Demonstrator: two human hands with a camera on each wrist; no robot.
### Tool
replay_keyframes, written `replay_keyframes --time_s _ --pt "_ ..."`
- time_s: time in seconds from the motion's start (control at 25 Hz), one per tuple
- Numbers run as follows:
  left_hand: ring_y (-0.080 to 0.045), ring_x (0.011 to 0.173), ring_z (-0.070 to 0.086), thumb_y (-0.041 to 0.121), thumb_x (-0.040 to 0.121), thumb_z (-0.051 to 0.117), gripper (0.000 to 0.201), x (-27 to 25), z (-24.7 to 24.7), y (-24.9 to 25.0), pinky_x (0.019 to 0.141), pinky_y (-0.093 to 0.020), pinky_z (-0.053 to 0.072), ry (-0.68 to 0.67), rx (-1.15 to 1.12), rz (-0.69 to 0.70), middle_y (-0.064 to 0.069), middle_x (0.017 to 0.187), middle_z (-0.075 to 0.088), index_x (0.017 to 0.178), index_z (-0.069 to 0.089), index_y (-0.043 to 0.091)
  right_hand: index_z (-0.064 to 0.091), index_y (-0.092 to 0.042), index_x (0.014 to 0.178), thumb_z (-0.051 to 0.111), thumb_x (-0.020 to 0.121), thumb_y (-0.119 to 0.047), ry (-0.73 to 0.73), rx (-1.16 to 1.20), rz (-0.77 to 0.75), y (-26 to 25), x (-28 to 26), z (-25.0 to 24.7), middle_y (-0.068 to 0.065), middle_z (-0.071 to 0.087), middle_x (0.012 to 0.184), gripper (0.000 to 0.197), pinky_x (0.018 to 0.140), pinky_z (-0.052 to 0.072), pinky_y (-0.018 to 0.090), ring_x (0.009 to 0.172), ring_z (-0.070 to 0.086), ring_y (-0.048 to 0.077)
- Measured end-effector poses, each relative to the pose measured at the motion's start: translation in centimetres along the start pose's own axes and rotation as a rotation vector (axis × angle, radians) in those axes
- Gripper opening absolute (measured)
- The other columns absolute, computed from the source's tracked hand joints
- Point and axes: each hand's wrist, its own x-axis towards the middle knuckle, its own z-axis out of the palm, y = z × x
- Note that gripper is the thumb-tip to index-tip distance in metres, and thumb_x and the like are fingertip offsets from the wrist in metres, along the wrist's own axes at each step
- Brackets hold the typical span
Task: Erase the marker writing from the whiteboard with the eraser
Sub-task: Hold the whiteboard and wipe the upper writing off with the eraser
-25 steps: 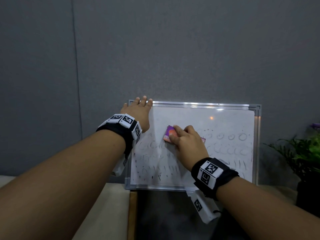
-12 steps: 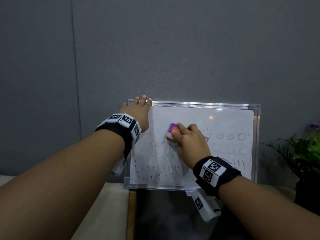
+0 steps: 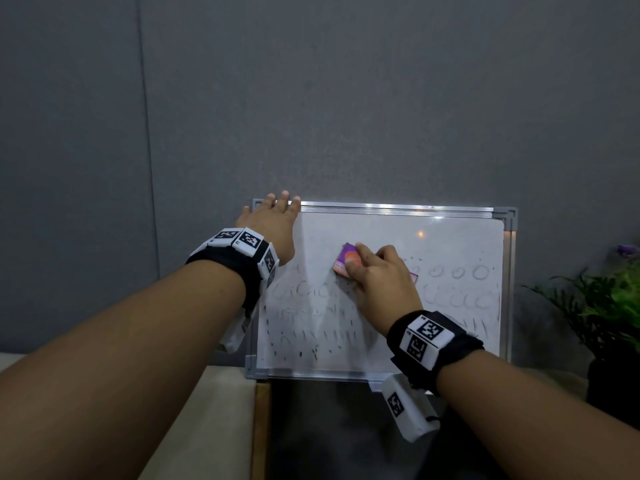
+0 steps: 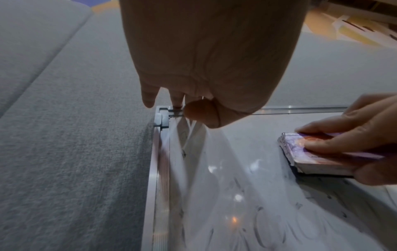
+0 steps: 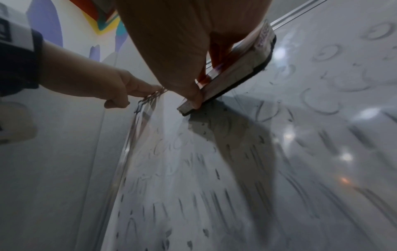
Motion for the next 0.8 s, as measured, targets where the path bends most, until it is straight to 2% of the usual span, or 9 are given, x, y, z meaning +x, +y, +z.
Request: replay_keyframes --time_s 0.24,0.44,0.52,0.64,0.8 --pt "-0.021 0.147 -0.004 0.005 0.083 0.047 0.089 0.0 -0.1 -0.1 0.116 -0.053 0.011 0.002 0.001 0.000 0.001 0.160 -0.011 0.152 -0.008 0.022 0.066 -0.019 0.107 0.069 0.077 -0.016 -0.061 -0.008 -0.077 -0.7 -1.4 0.7 0.003 0.054 0.135 0.030 0.077 0.050 0.037 0.097 0.047 0.026" --pt "-0.021 0.147 -0.003 0.006 0.083 0.046 0.088 0.0 0.2 0.0 0.116 -0.053 0.012 0.011 0.001 0.002 0.001 0.161 -0.010 0.152 -0.007 0.022 0.067 -0.017 0.103 0.068 0.076 -0.014 0.008 0.029 0.004 0.7 -0.2 -0.3 0.003 0.055 0.133 0.027 0.076 0.045 0.034 0.094 0.046 0.027" --pt "-0.021 0.147 -0.003 0.006 0.084 0.046 0.088 0.0 0.2 -0.1 0.116 -0.053 0.012 0.016 0.006 0.000 0.001 0.161 -0.010 0.152 -0.007 0.023 0.068 -0.016 0.102 0.067 0.077 -0.014 0.021 0.066 -0.033 0.5 0.2 -0.5 0.004 0.057 0.131 0.025 0.075 0.045 0.036 0.093 0.047 0.029" --pt "-0.021 0.147 -0.003 0.007 0.084 0.047 0.089 0.1 0.2 -0.1 0.116 -0.053 0.013 0.012 0.013 -0.001 0.001 0.161 -0.010 0.152 -0.008 0.023 0.068 -0.019 0.102 0.069 0.076 -0.015 -0.036 0.022 -0.108 0.8 -1.1 0.1 0.004 0.059 0.130 0.026 0.072 0.049 0.037 0.092 0.048 0.027" --pt "-0.021 0.147 -0.004 0.006 0.084 0.047 0.089 -0.1 0.1 0.0 0.116 -0.053 0.013 0.011 0.010 0.000 0.001 0.161 -0.010 0.152 -0.008 0.022 0.068 -0.019 0.102 0.069 0.076 -0.015 -0.019 0.024 -0.052 1.5 -1.2 -0.2 0.003 0.057 0.132 0.026 0.074 0.049 0.036 0.094 0.047 0.027"
